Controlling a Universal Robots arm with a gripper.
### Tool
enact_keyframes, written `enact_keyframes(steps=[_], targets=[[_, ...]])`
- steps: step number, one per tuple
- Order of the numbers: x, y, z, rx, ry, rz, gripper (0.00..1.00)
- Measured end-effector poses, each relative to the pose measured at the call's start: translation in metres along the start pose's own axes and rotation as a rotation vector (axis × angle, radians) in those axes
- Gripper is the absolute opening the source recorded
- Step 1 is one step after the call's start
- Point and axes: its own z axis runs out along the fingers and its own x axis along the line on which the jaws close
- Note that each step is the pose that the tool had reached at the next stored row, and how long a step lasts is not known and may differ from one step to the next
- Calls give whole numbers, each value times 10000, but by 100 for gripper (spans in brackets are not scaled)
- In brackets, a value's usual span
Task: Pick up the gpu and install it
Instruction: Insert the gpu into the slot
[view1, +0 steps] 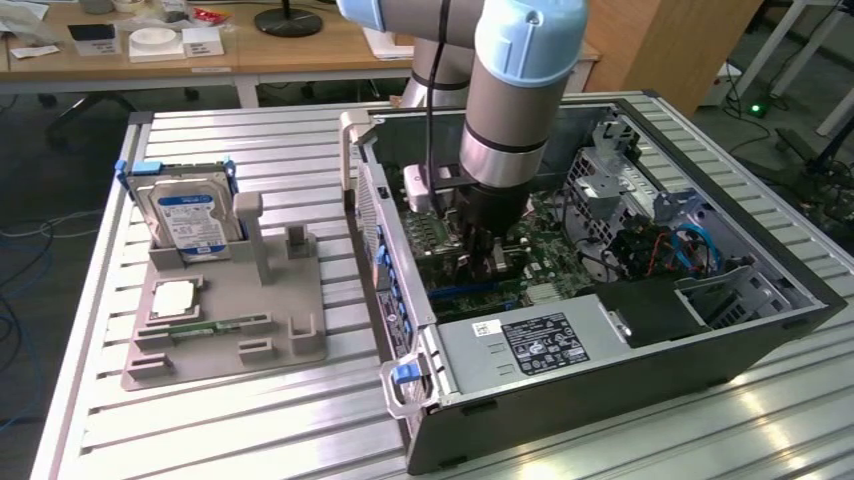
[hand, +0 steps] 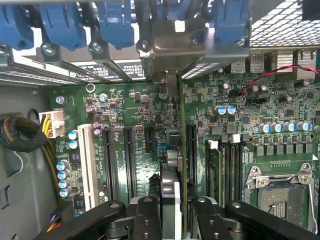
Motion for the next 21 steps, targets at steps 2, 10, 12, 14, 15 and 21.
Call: enact_keyframes(steps=[2, 10, 12, 14, 15, 21], targets=[[3, -1, 4, 0, 0, -1, 28], [4, 0, 25, 0, 1, -2, 28], [4, 1, 30, 0, 0, -1, 28], [4, 1, 34, 0, 1, -1, 28], [4, 1, 37, -1, 1, -1, 28], [5, 2, 45, 0, 1, -1, 28]])
